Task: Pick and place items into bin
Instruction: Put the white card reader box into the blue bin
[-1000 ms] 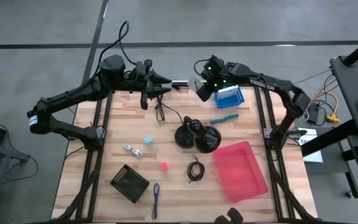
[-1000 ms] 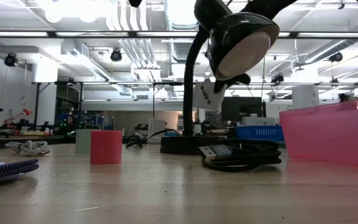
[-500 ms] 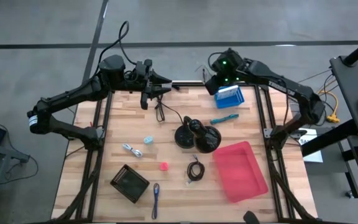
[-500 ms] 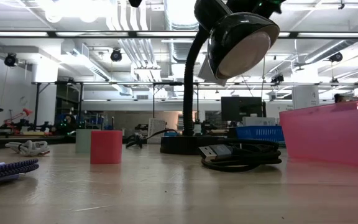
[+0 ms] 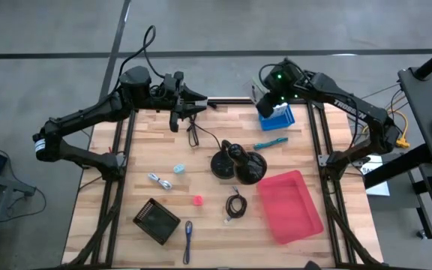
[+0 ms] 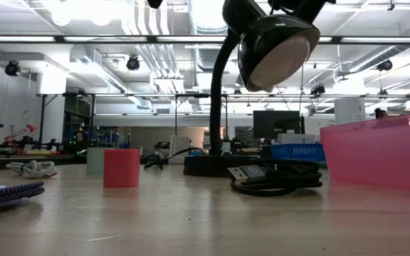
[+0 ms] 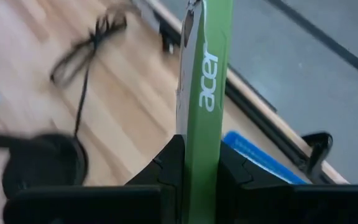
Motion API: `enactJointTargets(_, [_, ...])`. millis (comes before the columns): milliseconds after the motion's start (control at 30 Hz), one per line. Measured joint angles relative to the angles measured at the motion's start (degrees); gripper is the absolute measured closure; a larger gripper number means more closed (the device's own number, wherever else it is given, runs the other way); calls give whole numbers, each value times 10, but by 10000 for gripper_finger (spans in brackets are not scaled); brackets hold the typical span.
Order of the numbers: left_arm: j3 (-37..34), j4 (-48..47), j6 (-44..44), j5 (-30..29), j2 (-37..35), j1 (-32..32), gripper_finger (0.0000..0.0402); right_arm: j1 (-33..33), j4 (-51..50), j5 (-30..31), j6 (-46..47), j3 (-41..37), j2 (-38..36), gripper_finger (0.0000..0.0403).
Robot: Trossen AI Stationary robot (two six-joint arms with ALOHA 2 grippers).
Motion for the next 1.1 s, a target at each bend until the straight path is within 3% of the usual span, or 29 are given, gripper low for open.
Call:
enactJointTargets(433, [0,-4,0,0,0,0,255,0,-149,2,-99,0,0,365])
enactJointTargets(667, [0,-4,0,0,0,0,255,0,-173,4,-152,0,0,365])
enactJointTargets(933, [0,-4,0,0,0,0,255,0,-183,62,-280,0,1,365])
enactJointTargets(1100, [0,-4,0,0,0,0,255,0,-189,64,-387,0,1,365])
